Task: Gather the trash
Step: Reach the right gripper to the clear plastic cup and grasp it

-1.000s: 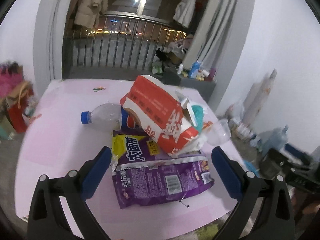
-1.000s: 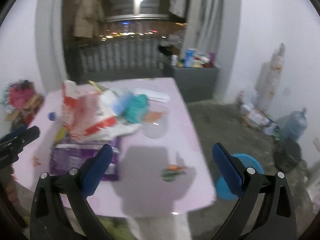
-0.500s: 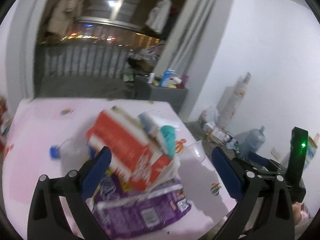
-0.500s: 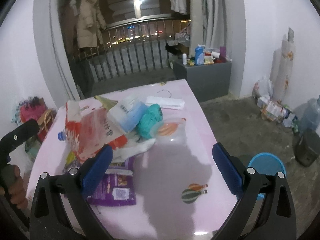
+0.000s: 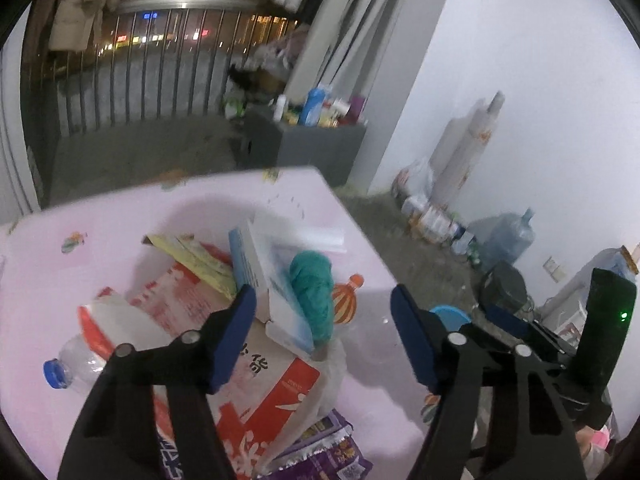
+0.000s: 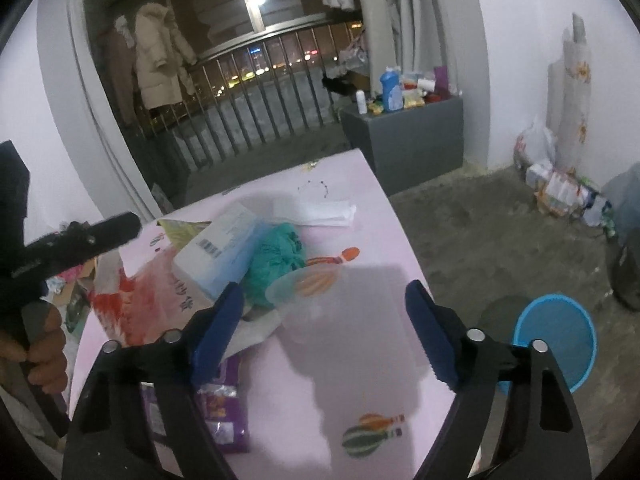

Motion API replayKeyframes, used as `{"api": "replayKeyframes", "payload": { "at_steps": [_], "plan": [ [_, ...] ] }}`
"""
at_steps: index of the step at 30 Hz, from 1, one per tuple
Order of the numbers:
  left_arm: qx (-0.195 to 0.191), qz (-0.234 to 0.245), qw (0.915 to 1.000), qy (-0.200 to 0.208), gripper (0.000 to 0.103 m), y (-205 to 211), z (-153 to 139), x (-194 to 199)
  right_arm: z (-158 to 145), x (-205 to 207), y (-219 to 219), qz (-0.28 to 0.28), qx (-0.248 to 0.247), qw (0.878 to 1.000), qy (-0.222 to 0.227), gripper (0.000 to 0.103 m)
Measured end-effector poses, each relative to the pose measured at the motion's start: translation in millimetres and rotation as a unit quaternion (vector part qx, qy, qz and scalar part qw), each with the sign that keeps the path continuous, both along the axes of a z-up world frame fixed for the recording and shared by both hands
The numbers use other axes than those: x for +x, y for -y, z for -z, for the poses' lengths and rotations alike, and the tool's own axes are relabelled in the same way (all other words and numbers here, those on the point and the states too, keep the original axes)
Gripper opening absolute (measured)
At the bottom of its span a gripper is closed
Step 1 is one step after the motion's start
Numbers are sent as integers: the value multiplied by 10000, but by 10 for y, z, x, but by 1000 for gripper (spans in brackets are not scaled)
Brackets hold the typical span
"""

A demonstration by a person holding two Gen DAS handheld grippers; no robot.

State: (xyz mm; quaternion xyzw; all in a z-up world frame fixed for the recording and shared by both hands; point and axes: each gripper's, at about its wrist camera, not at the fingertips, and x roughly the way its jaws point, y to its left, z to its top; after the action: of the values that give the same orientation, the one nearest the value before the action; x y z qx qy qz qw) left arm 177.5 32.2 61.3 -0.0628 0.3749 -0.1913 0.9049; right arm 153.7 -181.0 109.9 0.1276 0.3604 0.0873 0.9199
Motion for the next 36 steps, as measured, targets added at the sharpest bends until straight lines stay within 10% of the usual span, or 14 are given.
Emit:
{"api": "replayKeyframes", "payload": {
  "at_steps": [20,36],
  "plan": [
    [1177,-336,9864,-1096,48,154,736,567,530,559,-12,-945,839,9863,-1055,72],
    [562,-351,9907,-1191,12,32,680,458,585,575,-3,-1108,1038,9820,-1126,66]
  ]
}}
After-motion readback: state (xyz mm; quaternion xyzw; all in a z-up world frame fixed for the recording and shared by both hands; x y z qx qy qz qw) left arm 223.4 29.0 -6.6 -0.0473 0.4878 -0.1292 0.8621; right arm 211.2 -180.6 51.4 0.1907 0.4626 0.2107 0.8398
